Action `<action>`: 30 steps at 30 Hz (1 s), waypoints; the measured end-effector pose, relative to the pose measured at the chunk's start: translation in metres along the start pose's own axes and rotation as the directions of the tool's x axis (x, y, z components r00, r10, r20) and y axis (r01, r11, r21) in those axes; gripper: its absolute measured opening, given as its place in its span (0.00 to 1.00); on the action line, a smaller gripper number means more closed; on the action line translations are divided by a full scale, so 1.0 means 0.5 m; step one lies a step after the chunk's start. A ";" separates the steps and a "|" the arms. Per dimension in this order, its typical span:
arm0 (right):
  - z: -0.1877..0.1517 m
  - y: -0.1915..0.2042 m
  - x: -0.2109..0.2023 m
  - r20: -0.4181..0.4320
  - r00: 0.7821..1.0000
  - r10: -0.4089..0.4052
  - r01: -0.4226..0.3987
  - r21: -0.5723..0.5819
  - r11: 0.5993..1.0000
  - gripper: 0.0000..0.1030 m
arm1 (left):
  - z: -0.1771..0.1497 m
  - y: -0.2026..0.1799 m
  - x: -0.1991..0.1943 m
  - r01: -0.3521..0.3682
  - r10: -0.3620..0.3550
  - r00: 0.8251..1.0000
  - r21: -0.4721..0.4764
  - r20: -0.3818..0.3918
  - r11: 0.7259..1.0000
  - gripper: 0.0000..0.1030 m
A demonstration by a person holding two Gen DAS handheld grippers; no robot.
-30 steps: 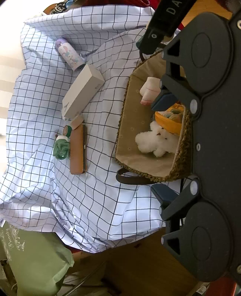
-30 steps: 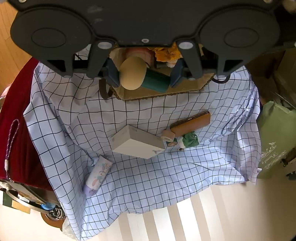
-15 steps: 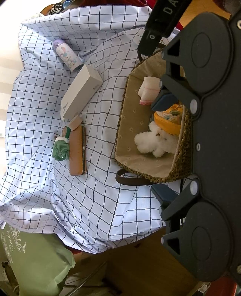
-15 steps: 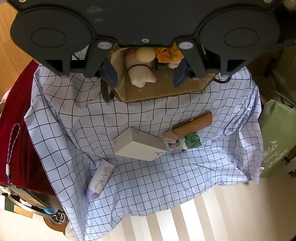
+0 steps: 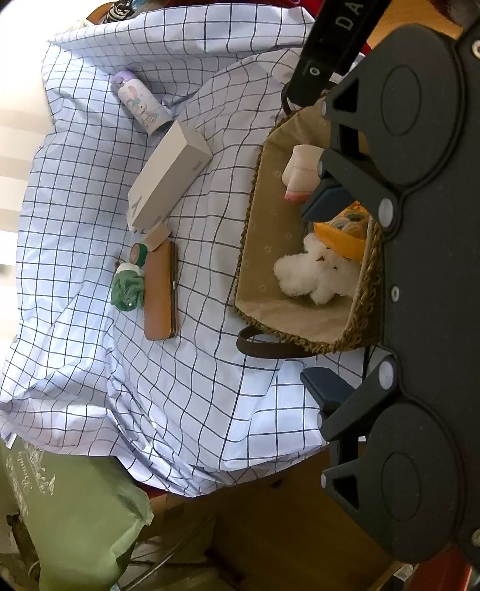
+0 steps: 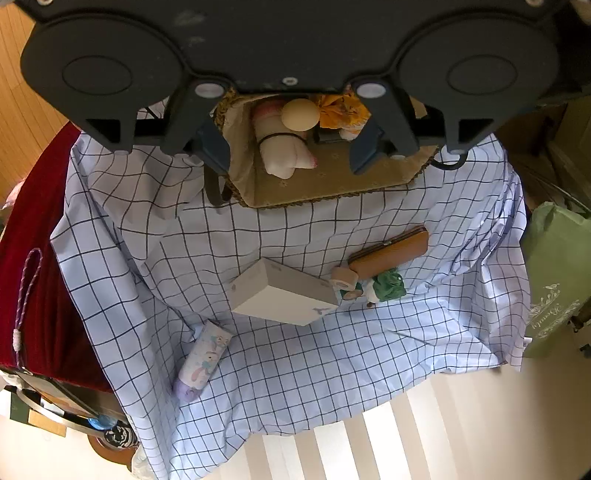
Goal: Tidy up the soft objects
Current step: 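Withdraw both tools upward from the basket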
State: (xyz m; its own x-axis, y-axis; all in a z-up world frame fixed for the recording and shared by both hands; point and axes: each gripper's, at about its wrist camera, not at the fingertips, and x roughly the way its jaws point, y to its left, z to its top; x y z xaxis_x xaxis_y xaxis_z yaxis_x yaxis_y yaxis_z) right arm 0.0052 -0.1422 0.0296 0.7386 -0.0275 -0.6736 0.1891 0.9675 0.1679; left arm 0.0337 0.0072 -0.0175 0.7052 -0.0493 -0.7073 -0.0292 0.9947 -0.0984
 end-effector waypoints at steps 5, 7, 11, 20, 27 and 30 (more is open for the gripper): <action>0.000 -0.001 0.000 0.001 1.000 0.000 0.000 -0.003 1.000 0.76 | 0.001 0.001 -0.001 -0.006 0.006 1.000 -0.002 0.002 1.000 0.80; -0.001 -0.002 0.000 0.002 1.000 -0.001 0.001 -0.004 1.000 0.79 | 0.000 0.001 -0.002 -0.006 0.006 1.000 -0.001 0.003 1.000 0.80; -0.002 -0.002 0.000 0.000 1.000 -0.002 0.003 -0.006 1.000 0.84 | 0.001 0.001 -0.002 -0.007 0.007 1.000 -0.002 0.003 1.000 0.80; -0.001 -0.005 0.002 0.001 1.000 -0.016 0.016 -0.005 1.000 0.97 | -0.001 0.005 -0.004 -0.022 0.022 1.000 0.003 0.018 1.000 0.86; -0.001 -0.011 0.006 -0.005 0.999 -0.034 0.034 0.004 0.999 1.00 | -0.002 0.000 -0.006 -0.037 0.037 0.999 0.016 0.025 0.999 0.89; -0.001 -0.013 0.009 -0.005 0.999 -0.048 0.048 -0.001 0.999 1.00 | -0.001 -0.002 -0.007 -0.049 0.049 0.998 0.023 0.034 0.999 0.89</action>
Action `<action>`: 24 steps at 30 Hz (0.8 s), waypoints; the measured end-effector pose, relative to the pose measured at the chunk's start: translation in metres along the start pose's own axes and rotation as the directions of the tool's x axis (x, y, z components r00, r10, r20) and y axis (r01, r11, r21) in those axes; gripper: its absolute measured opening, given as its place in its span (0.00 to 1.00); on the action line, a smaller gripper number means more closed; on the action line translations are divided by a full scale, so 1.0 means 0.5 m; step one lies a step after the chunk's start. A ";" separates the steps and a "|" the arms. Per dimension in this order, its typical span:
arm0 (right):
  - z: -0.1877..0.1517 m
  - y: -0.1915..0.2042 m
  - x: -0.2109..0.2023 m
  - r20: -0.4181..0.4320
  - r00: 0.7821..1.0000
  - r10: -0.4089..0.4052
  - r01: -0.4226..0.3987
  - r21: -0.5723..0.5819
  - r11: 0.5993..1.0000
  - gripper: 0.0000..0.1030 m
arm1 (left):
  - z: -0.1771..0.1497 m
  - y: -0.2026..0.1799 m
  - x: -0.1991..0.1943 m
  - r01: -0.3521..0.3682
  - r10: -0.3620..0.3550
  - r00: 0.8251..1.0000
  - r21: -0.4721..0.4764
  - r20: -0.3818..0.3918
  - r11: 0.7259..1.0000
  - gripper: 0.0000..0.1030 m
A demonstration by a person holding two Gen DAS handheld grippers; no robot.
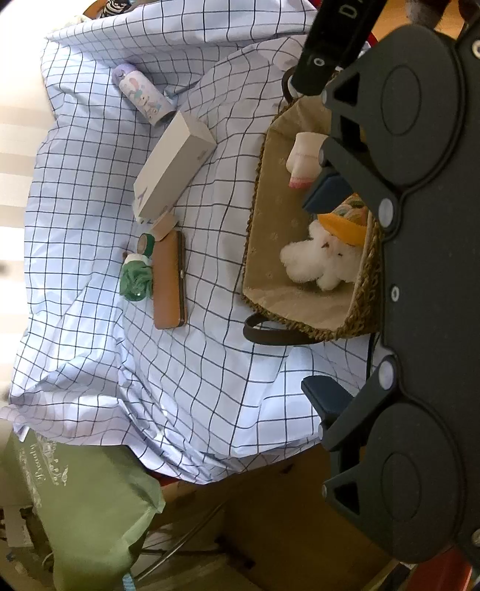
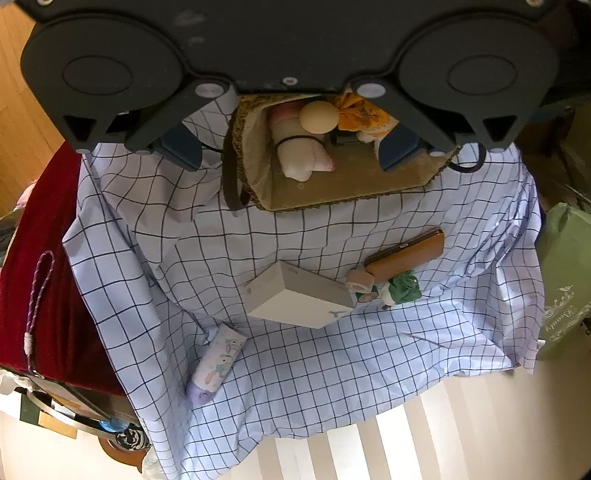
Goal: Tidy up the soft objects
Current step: 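Withdraw both tools upward from the basket, then move the left tool to the green plush while the right tool approaches the white gauze packet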
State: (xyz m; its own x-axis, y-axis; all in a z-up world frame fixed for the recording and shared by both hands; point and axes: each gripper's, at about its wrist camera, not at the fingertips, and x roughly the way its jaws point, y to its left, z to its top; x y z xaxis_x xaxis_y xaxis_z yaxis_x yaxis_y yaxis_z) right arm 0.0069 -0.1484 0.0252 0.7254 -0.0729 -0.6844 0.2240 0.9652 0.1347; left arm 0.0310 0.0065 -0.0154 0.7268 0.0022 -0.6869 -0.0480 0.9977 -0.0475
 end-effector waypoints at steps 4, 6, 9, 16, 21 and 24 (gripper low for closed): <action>0.001 0.000 0.006 -0.002 1.000 -0.022 0.022 -0.018 1.000 1.00 | 0.004 -0.002 0.003 -0.016 0.016 1.000 0.013 0.009 1.000 0.89; 0.003 0.000 0.014 -0.016 1.000 -0.025 0.025 -0.028 0.999 1.00 | 0.004 -0.004 0.006 -0.026 0.026 1.000 0.021 0.008 0.999 0.89; 0.007 0.000 0.026 -0.030 0.999 -0.020 0.019 -0.030 0.999 1.00 | 0.007 -0.006 0.015 -0.041 0.042 0.999 0.031 -0.003 0.999 0.89; 0.022 0.010 0.057 -0.052 0.999 -0.007 0.004 -0.052 0.999 1.00 | 0.022 0.004 0.043 -0.063 0.064 0.997 0.024 -0.032 0.998 0.90; 0.042 0.020 0.085 -0.058 0.998 -0.003 -0.002 -0.072 0.997 1.00 | 0.039 0.011 0.062 -0.065 0.066 0.997 0.032 -0.043 0.997 0.90; 0.056 0.025 0.107 -0.075 0.997 -0.001 -0.006 -0.083 0.997 1.00 | 0.053 0.010 0.075 -0.063 0.065 0.997 0.048 -0.043 0.997 0.90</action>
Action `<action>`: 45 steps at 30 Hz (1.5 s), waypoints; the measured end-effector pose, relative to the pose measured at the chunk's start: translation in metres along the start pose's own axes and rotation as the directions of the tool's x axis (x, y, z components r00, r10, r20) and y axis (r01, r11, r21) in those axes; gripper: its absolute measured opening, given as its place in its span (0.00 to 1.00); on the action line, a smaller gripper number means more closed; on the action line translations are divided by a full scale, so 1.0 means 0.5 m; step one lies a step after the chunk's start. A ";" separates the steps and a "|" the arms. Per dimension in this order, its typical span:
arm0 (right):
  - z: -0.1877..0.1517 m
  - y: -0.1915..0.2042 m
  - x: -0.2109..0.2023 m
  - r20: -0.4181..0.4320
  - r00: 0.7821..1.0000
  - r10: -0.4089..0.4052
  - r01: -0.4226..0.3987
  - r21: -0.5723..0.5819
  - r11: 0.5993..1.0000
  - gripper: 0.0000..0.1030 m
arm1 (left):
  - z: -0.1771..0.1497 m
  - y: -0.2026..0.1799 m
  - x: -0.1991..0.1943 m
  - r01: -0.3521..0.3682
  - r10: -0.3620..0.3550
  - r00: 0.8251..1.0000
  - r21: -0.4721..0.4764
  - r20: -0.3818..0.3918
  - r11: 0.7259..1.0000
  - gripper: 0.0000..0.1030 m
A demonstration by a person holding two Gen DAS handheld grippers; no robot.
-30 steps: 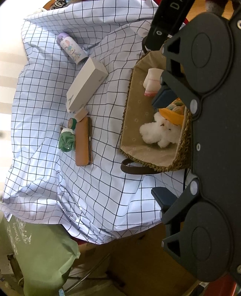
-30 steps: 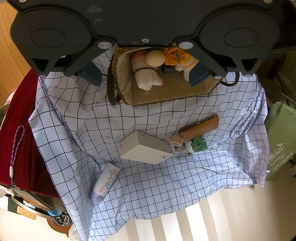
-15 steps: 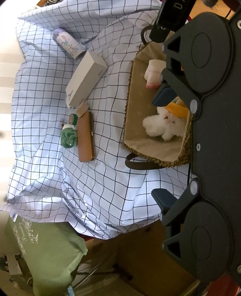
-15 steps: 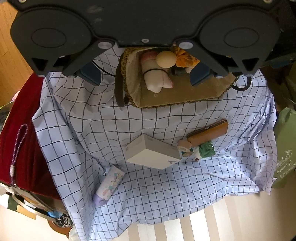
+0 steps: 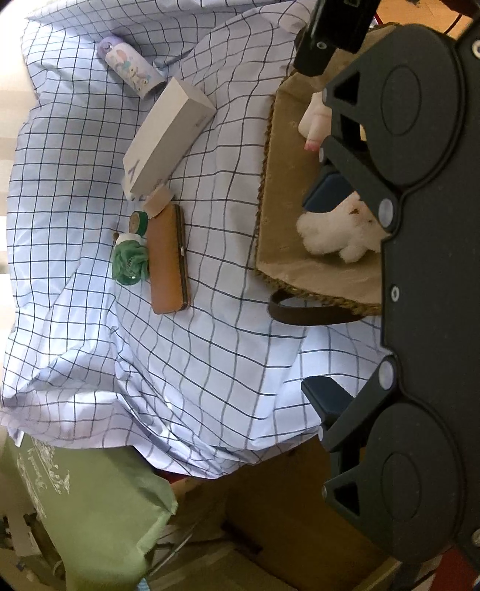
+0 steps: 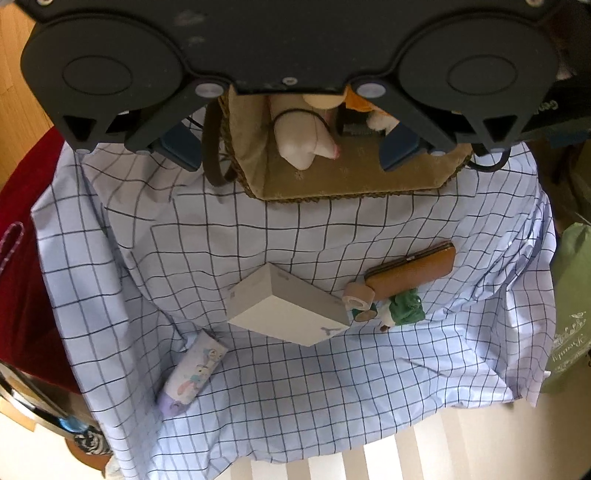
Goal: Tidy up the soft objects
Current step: 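Move the left tool to the green plush while the right tool approaches the white gauze packet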
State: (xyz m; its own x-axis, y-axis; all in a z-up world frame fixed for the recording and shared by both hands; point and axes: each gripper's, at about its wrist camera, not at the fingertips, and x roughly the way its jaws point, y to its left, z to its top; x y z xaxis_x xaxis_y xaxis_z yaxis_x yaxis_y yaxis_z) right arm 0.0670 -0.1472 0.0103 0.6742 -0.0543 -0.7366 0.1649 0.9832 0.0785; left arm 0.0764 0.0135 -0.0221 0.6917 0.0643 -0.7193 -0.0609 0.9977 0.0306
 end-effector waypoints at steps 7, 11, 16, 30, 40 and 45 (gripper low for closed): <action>0.046 0.013 0.049 -0.017 1.000 0.001 -0.002 -0.043 0.999 1.00 | 0.053 0.004 0.046 0.010 -0.009 1.000 0.019 -0.011 1.000 0.90; 0.078 0.022 0.085 -0.023 1.000 -0.015 0.014 -0.073 0.997 1.00 | 0.084 0.009 0.085 0.017 -0.016 0.999 0.014 -0.030 1.000 0.90; 0.124 0.033 0.131 -0.026 1.000 -0.014 0.011 -0.118 0.993 1.00 | 0.127 0.015 0.131 0.027 -0.027 0.999 0.012 -0.048 1.000 0.90; 0.261 0.081 0.263 -0.060 0.998 0.035 -0.047 -0.212 0.976 0.99 | 0.289 0.022 0.268 0.093 -0.096 0.992 -0.042 -0.076 0.995 0.89; 0.380 0.084 0.341 -0.035 0.998 0.047 -0.054 -0.228 0.972 0.99 | 0.412 0.002 0.375 0.130 -0.136 0.987 -0.066 -0.082 0.989 0.89; 0.430 0.074 0.380 -0.015 0.999 0.036 -0.039 -0.232 0.972 0.99 | 0.443 -0.016 0.442 0.150 -0.160 0.979 -0.082 -0.128 0.985 0.89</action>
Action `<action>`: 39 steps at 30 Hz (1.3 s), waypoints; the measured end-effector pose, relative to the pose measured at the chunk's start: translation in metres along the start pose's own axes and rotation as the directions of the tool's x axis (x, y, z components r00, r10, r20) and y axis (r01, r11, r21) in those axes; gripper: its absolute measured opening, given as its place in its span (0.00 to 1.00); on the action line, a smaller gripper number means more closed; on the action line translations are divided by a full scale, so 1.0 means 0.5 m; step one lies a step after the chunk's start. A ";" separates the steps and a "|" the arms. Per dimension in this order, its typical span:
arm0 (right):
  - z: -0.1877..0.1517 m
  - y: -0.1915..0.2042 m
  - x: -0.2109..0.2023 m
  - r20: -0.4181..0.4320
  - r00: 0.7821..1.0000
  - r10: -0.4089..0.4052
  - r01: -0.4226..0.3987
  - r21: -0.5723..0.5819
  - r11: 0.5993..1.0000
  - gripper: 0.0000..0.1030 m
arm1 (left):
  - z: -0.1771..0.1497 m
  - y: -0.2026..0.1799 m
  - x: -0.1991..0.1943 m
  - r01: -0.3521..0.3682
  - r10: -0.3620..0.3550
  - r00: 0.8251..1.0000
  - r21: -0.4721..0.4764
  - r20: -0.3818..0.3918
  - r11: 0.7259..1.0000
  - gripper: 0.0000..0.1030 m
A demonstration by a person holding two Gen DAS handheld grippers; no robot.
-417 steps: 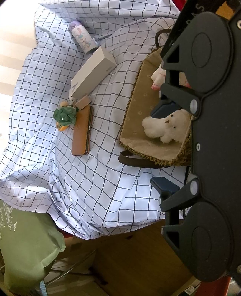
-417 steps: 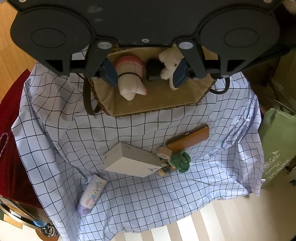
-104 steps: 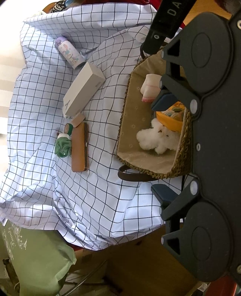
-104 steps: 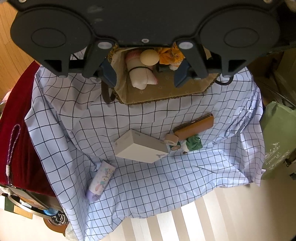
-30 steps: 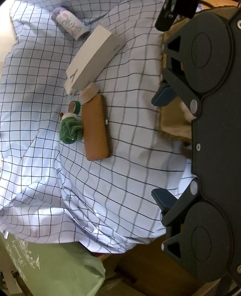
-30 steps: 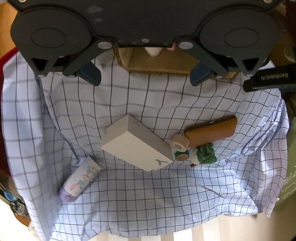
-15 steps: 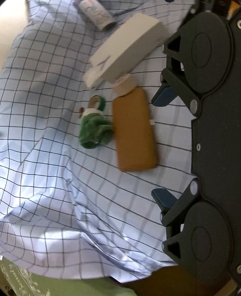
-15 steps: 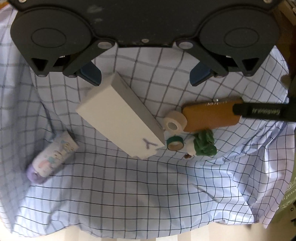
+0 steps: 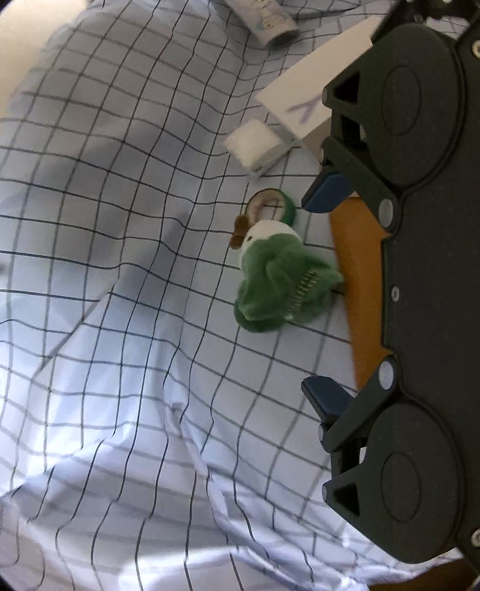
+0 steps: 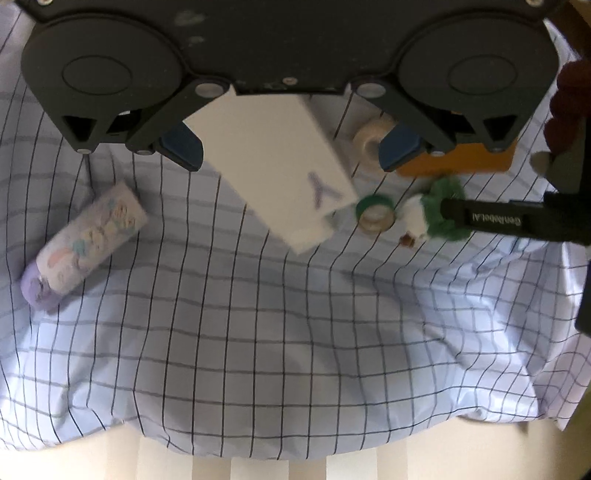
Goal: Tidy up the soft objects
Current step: 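Move the left tool to the green plush while the right tool approaches the white gauze packet, then close the left tool on the green plush while the right tool closes on the gauze packet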
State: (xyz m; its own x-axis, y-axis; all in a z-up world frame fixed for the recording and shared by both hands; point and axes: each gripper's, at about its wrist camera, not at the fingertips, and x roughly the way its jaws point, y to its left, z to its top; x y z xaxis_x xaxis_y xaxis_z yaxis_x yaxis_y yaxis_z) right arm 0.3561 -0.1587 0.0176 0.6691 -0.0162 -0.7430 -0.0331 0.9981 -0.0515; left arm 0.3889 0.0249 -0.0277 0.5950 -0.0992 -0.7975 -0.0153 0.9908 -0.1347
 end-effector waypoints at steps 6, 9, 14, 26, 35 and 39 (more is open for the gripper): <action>0.067 0.000 0.060 0.036 0.999 -0.024 0.027 -0.085 0.996 0.99 | 0.025 -0.008 0.052 0.008 -0.009 0.999 -0.017 -0.033 1.000 0.89; 0.096 0.003 0.096 0.020 1.000 -0.017 0.019 -0.110 0.994 0.99 | 0.032 -0.014 0.071 0.007 -0.008 0.999 -0.014 -0.042 1.000 0.89; 0.138 0.010 0.166 -0.020 1.000 -0.006 0.003 -0.153 0.988 0.99 | 0.040 -0.017 0.100 0.023 -0.025 0.997 -0.020 -0.077 1.000 0.89; 0.141 0.051 0.301 -0.132 0.991 0.017 -0.060 -0.333 0.941 0.98 | 0.057 -0.001 0.122 0.101 -0.104 0.989 -0.033 -0.104 0.994 0.65; 0.150 0.048 0.379 -0.269 0.963 0.027 -0.117 -0.325 0.938 0.82 | 0.062 0.013 0.096 0.101 -0.102 0.992 -0.025 -0.070 0.995 0.63; 0.160 0.015 0.409 -0.328 0.942 0.068 -0.144 -0.215 0.966 0.68 | 0.064 0.023 0.081 0.076 -0.076 0.996 -0.008 -0.048 0.997 0.63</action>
State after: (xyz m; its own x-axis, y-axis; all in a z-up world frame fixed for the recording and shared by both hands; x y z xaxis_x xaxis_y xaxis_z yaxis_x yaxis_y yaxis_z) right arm 0.5518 -0.1498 -0.0812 0.3842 0.0328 -0.9227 -0.2885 0.9536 -0.0862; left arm 0.4385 0.0352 -0.0429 0.5555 -0.1786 -0.8121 0.0232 0.9796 -0.1996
